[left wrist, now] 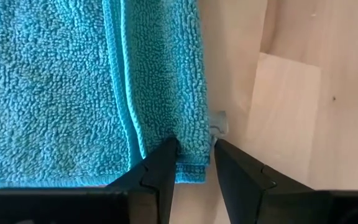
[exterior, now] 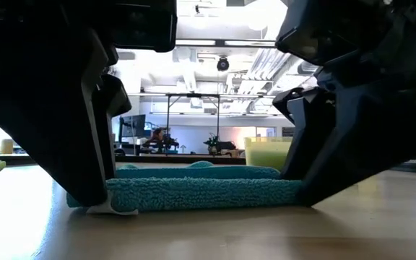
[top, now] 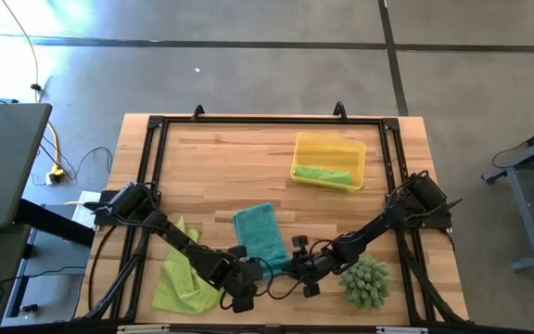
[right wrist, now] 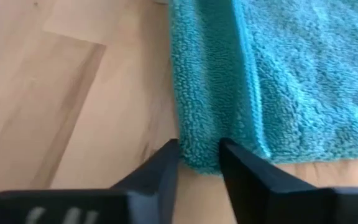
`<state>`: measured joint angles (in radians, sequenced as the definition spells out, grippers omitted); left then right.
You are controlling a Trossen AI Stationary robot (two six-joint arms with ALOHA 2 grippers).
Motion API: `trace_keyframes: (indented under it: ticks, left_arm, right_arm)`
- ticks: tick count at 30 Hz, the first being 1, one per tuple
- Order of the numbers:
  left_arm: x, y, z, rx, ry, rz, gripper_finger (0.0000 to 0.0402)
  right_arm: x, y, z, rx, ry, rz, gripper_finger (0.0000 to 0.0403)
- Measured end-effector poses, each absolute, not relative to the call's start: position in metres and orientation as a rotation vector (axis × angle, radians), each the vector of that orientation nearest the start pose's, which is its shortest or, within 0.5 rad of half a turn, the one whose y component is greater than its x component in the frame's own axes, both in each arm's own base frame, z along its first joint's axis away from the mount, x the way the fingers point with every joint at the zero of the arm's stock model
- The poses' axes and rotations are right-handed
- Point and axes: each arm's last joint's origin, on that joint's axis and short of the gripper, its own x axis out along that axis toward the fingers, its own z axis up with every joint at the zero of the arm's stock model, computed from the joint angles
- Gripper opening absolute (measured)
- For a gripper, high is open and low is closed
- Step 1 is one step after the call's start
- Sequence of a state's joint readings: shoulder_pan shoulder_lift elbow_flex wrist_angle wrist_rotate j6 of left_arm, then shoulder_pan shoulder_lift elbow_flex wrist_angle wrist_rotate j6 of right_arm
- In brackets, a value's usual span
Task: Roll microfiber towels into tight, uniform cylinder then place into a basket
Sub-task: Roll the blue microfiber towel
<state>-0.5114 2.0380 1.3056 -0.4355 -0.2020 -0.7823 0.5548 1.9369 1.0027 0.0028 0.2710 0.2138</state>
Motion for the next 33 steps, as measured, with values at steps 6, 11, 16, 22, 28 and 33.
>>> trace_keyframes:
  ticks: [6, 11, 16, 22, 28, 33]
  left_arm:
    - [0.351, -0.190, 0.133, -0.323, 1.105, 0.184, 0.0100]
    - [0.351, -0.190, 0.135, -0.345, 1.094, 0.193, 0.0076]
    - [0.350, -0.191, 0.140, -0.370, 1.093, 0.186, 0.0037]
    - [0.349, -0.190, 0.153, -0.396, 1.074, 0.176, 0.0004]
    - [0.341, -0.180, 0.160, -0.379, 1.091, 0.297, 0.0004]
    - [0.336, -0.168, 0.158, -0.389, 1.116, 0.444, 0.0002]
  right_arm:
    - [0.315, 0.183, 0.111, -0.172, 0.881, 0.141, 0.0013]
    - [0.319, 0.179, 0.112, -0.085, 0.905, 0.202, 0.0009]
    - [0.325, 0.172, 0.113, 0.040, 0.928, 0.273, 0.0003]
    - [0.332, 0.158, 0.118, 0.176, 0.954, 0.328, 0.0001]
    - [0.340, 0.140, 0.133, 0.253, 0.912, 0.324, 0.0001]
    - [0.348, 0.121, 0.131, 0.333, 0.914, 0.232, 0.0001]
